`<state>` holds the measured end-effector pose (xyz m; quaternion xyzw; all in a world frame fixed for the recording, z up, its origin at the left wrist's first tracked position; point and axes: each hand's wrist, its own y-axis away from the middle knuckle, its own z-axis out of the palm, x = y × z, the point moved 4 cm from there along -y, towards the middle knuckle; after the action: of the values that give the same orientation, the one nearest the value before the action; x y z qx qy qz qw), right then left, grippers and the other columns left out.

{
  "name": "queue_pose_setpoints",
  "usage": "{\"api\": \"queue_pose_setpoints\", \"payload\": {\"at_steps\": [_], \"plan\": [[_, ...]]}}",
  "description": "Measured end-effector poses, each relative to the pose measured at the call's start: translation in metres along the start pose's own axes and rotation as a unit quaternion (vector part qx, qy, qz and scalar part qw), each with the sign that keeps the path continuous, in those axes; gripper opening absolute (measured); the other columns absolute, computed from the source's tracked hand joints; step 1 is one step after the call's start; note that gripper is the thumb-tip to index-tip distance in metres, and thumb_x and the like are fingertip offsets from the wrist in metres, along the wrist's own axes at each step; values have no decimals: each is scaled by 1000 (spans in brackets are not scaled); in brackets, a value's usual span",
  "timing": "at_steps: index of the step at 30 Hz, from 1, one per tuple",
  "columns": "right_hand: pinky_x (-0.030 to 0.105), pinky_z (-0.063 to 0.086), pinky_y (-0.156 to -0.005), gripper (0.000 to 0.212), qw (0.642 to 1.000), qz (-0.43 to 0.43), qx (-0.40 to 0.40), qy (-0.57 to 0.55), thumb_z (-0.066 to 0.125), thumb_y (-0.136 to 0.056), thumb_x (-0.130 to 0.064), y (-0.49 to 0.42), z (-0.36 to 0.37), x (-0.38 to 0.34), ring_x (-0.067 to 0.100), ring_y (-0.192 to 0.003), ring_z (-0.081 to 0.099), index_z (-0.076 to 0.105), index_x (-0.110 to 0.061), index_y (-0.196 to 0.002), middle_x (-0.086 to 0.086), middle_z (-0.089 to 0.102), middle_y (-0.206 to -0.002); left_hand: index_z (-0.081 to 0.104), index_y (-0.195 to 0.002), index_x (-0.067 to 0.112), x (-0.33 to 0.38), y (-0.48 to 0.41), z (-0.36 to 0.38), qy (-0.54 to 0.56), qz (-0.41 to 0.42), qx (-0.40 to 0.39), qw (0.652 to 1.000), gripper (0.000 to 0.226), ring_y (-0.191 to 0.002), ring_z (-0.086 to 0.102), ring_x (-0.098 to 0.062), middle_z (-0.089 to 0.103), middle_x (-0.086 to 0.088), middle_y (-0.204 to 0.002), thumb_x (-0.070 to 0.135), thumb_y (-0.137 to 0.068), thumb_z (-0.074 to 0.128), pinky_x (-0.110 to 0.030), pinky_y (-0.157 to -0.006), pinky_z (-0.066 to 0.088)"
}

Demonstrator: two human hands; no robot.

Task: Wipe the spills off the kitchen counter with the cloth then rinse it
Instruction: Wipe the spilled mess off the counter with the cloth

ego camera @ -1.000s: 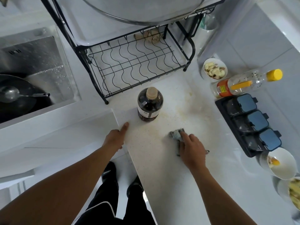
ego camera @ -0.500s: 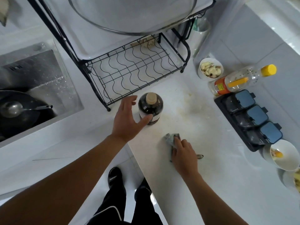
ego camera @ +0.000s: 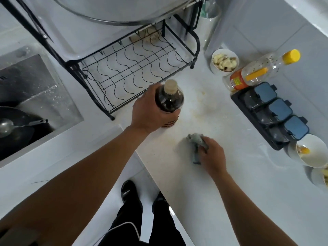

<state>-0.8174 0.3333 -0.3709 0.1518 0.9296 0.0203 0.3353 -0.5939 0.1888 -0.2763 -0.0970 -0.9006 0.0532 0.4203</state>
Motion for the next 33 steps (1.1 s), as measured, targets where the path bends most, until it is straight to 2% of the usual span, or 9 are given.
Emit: {"api": "queue_pose_setpoints", "payload": {"at_steps": [3,8,15,20,22,26,28,30,33], "plan": [[13,47,-67,31,983,56,87,-149,60,-88,-6,-17,-30,5,3,-79,63,69,-29,-108,-13,68,-86,50,-124,26,22,-29,9,24,28,-8,999,87,-94,64,-9,60,19,-107,67,-54,81,-33,-80,59],[37,55,-75,21,972,111,87,-189,59,-91,-10,-29,-64,26,19,-82,66,69,-21,-106,-5,70,-87,52,-124,22,59,-84,44,52,43,1,998,84,-98,63,-10,64,15,-111,62,-56,82,-34,-85,55],[34,51,-64,13,952,149,115,-243,60,-92,-12,-33,-80,58,8,-69,60,66,-23,-91,-8,65,-77,51,-128,18,78,-149,110,58,-4,-8,998,88,-109,65,-16,67,9,-120,59,-56,82,-36,-92,53],[35,55,-71,16,948,162,113,-249,61,-91,-11,-36,-83,79,17,-80,65,68,-22,-100,-5,68,-86,51,-129,18,82,-171,138,43,-14,-23,999,87,-110,65,-16,67,8,-120,58,-59,83,-34,-91,53],[32,55,-69,18,950,163,119,-238,61,-91,-11,-36,-85,87,14,-80,66,68,-23,-103,-7,69,-86,50,-130,18,81,-175,140,44,-15,-21,999,86,-110,65,-15,66,8,-120,59,-61,82,-35,-92,54],[8,42,-65,25,968,170,120,-142,60,-92,-20,-47,-94,101,-4,-81,62,66,-27,-115,-18,67,-90,46,-135,15,81,-172,145,46,-11,-30,998,88,-116,63,-16,63,4,-127,54,-65,81,-35,-95,53],[18,44,-70,27,972,173,138,-75,58,-93,-23,-58,-102,107,4,-83,62,64,-24,-119,-9,68,-95,42,-139,12,79,-169,144,57,-21,-41,997,91,-121,59,-18,59,0,-134,45,-67,86,-36,-99,50],[33,48,-78,30,973,179,147,-15,54,-93,-25,-67,-107,110,28,-94,64,61,-21,-123,7,69,-106,36,-147,9,74,-161,140,90,-50,-58,993,100,-130,54,-20,54,-5,-143,36,-67,90,-39,-108,46],[50,50,-90,38,965,220,131,52,47,-95,-24,-75,-103,116,43,-108,59,51,-23,-133,18,62,-123,27,-155,9,57,-127,121,102,-97,-80,987,97,-137,48,-25,46,-13,-152,42,-80,80,-34,-110,42]]}}
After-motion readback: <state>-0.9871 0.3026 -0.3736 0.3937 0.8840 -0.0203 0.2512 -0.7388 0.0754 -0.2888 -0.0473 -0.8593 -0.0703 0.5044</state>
